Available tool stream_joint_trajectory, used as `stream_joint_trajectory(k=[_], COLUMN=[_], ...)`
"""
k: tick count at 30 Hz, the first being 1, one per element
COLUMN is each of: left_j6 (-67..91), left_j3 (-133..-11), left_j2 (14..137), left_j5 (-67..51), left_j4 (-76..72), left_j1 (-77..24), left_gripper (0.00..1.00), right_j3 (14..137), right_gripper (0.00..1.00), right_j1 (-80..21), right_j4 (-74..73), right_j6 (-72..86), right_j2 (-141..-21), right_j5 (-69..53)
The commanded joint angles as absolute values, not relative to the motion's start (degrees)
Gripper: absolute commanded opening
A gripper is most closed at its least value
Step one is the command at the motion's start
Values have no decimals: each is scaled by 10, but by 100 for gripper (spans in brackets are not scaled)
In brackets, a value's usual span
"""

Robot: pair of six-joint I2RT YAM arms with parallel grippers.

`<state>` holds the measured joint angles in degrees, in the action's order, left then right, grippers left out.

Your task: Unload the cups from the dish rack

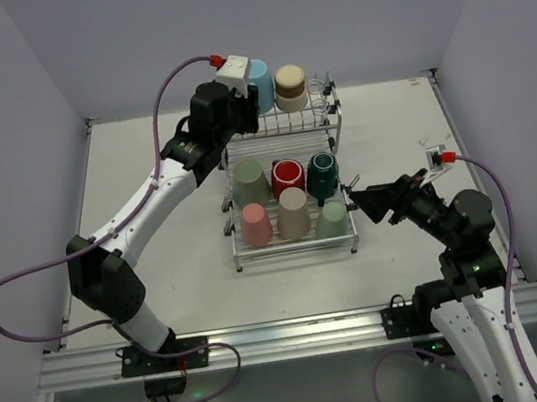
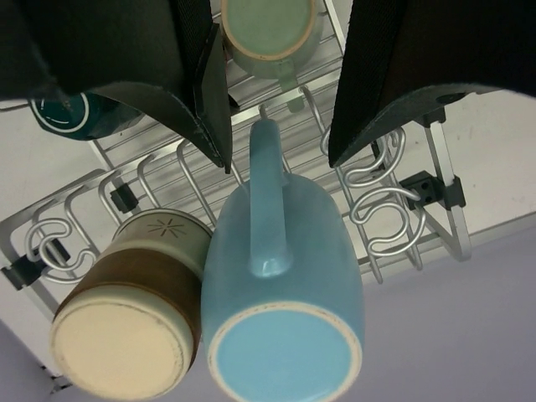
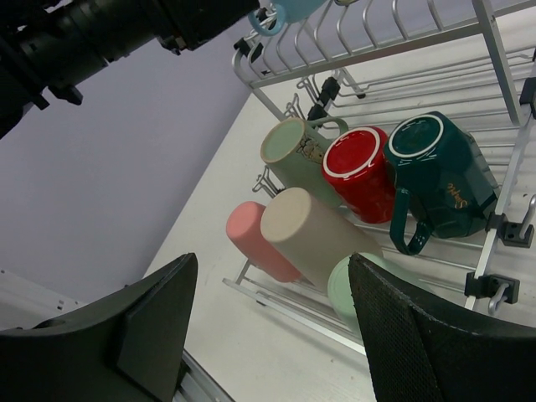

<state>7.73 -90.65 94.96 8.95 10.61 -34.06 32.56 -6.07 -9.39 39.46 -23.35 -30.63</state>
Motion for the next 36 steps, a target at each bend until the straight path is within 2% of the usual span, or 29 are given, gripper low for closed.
stream_joint_trajectory(k=[1, 20, 23, 27, 28, 36], left_j6=[54, 34, 31, 25, 25, 21], left_j3=[-938, -938, -934, -933, -933, -885], left_j2=[957, 1005, 1002, 995, 991, 935], left_j5=[113, 135, 139, 148, 152, 181], left_j4=[105, 73, 60, 49, 47, 11], left_j1=[-344, -343, -343, -344, -343, -343], left_gripper=[52, 40, 29, 3, 0, 0], right_j3=[327, 319, 317, 315, 315, 313], right_gripper=[75, 75, 75, 74, 74, 73], right_j1=[-62, -62, -62, -62, -62, -62], right_j4=[-90, -85, -84, -81, -81, -56], right_j6=[388, 390, 391, 393, 393, 404], right_j2=[-235, -232, -231, -236, -236, -255], right_j5=[-317, -323, -327, -330, -330, -345])
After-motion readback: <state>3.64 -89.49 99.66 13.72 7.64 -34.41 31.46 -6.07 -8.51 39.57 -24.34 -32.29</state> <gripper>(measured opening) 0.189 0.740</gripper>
